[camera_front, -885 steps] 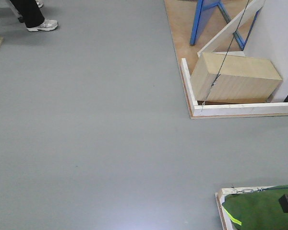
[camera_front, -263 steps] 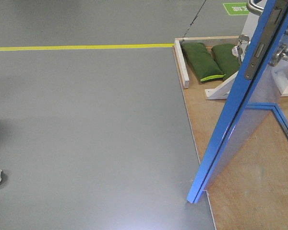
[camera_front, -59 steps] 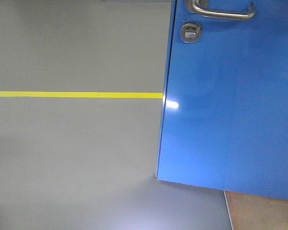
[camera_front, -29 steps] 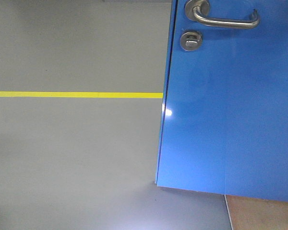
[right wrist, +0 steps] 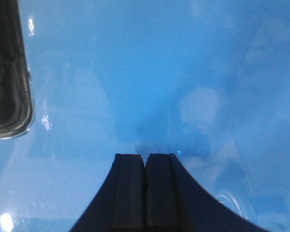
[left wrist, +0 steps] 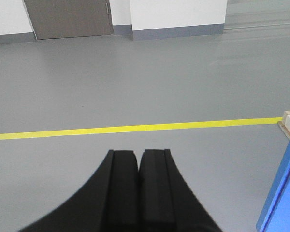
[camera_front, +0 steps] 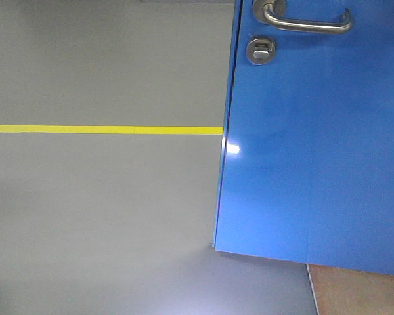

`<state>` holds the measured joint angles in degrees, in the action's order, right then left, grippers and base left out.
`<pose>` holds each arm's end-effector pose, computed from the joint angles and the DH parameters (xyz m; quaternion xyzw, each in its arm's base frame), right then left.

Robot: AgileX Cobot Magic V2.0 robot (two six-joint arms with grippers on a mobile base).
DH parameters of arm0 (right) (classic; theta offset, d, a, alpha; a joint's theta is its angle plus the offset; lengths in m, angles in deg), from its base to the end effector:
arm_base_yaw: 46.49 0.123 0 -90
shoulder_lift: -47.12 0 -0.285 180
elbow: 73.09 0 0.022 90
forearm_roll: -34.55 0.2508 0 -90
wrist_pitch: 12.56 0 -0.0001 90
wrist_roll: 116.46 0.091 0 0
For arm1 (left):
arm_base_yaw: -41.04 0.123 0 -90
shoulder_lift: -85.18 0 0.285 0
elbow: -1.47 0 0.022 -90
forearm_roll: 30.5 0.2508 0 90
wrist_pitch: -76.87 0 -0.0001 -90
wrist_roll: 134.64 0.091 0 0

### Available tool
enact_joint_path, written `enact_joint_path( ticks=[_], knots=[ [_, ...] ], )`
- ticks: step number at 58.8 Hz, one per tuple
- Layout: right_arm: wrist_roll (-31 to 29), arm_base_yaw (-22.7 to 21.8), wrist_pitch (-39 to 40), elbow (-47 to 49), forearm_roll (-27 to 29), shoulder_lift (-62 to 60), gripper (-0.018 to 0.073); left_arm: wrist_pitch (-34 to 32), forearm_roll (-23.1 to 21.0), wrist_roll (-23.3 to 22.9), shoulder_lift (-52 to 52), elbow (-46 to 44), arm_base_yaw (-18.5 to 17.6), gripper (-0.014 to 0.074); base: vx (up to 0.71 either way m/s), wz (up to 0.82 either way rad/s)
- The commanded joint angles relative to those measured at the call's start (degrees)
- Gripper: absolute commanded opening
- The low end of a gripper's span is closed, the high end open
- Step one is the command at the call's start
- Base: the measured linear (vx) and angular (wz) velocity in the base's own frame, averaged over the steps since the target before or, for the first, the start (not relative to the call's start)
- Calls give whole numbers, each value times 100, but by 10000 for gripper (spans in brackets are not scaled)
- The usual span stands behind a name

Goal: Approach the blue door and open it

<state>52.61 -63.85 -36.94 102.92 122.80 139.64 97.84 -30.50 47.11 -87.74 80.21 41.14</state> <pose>0.3418 -0.0674 0.3906 0.4442 0.6005 0.4592 0.4809 0.0528 0.0001 0.1720 0.0116 0.8027 0.0096 0.5962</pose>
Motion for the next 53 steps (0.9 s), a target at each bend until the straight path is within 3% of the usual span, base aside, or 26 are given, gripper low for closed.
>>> enact_joint_path(
  ticks=[1,17,22,28,40,53],
  knots=[
    [-81,-6,-50,201,185,-189,3,-452,0,-18,-85,24,13,70,0,0],
    [-81,71,172,189,138,-255,3,-452,0,-18,-85,24,13,70,0,0],
    [-81,210,373,189,-148,-404,3,-452,0,-18,-85,24,13,70,0,0],
    [-81,484,588,189,-1221,-683,3,-452,0,-18,-85,24,13,70,0,0],
    [-81,1267,317,189,-3916,-1182,3,-452,0,-18,-85,24,13,70,0,0],
    [-97,1716,68,0,-5656,-1845,3,-452,0,-18,-85,24,13,70,0,0]
  ],
)
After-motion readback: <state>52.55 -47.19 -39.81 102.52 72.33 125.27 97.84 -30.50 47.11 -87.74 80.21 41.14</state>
